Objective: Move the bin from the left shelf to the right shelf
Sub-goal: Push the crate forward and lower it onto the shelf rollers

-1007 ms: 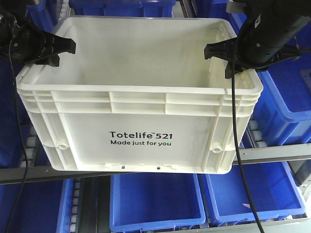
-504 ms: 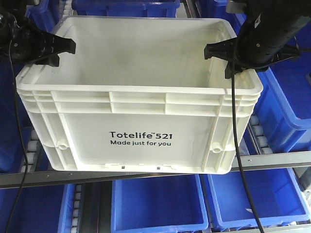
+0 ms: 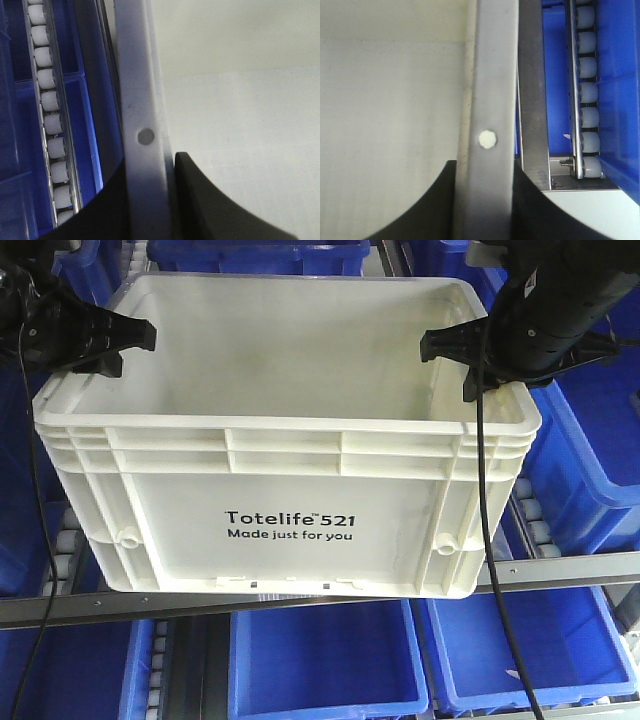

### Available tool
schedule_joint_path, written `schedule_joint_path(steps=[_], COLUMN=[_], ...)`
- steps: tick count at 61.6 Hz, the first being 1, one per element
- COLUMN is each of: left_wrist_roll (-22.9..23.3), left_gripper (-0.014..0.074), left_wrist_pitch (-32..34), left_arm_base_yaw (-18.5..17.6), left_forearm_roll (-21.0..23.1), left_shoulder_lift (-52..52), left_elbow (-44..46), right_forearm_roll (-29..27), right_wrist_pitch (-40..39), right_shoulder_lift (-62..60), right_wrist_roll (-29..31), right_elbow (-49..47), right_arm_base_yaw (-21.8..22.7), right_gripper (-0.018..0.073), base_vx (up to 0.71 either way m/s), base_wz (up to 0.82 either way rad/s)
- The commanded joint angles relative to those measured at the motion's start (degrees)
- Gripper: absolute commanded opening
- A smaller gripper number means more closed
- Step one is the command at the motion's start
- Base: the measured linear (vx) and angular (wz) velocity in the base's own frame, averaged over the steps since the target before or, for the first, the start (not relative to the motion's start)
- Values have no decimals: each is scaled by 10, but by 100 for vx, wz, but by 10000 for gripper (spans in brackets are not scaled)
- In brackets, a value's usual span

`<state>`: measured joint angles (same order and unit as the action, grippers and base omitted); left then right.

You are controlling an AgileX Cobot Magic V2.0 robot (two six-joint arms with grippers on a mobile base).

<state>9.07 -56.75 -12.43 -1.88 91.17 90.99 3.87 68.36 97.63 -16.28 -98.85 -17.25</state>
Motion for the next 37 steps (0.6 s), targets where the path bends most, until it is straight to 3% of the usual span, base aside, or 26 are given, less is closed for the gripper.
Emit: schedule_joint_path(steps=[1,37], left_wrist_roll=[-8,-8], left_gripper=[111,111], left_wrist_pitch=[49,49], left_arm_base_yaw=[0,0], left_forearm_roll=[-7,-7], left_shoulder_lift=[-34,-34], left_elbow=[20,20], right_forearm_roll=[10,10], right_wrist_pitch=[-58,-58], right_shoulder_lift=[-35,-35], right_wrist_roll=[4,5], right_elbow=[-23,-23], right_arm_base_yaw=[3,3], right_gripper=[46,46], base_vx=[0,0], base_wz=[0,0])
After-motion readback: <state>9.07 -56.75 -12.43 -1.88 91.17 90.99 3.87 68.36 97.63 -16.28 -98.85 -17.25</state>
